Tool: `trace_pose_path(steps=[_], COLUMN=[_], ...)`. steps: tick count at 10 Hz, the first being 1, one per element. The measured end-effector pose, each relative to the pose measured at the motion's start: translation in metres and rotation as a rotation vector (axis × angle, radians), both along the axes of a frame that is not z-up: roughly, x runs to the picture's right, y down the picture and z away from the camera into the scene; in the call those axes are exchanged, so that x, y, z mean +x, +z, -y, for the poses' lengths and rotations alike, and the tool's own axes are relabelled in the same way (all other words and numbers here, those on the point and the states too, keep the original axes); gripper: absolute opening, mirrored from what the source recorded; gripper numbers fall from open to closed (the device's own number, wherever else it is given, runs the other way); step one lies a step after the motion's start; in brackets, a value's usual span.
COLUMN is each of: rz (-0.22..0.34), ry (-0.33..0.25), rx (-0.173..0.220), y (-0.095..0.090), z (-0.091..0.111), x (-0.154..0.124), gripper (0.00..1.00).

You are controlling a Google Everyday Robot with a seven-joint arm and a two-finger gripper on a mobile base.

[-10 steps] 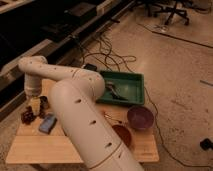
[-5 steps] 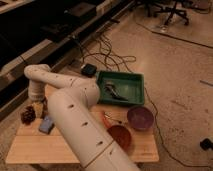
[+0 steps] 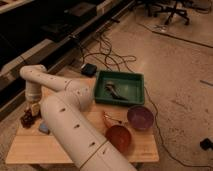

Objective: Place grapes in purple bowl

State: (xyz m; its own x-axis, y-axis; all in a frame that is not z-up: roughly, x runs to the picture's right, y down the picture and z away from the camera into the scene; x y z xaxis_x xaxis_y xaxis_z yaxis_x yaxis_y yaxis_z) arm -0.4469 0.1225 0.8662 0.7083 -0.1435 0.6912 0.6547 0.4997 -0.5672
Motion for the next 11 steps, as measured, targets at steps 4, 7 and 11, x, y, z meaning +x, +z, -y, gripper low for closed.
trace_pose_path(steps=[4, 7, 11], rz=[-0.066, -0.347, -0.427], ry=[0.079, 0.194, 0.206], rx=[-0.020, -0.100, -0.070], y=[-0.033, -0.056, -0.092], z=[0.042, 0.088, 0.127], x=[0.007, 0.045, 0.084], gripper=[0.00, 0.00, 0.00])
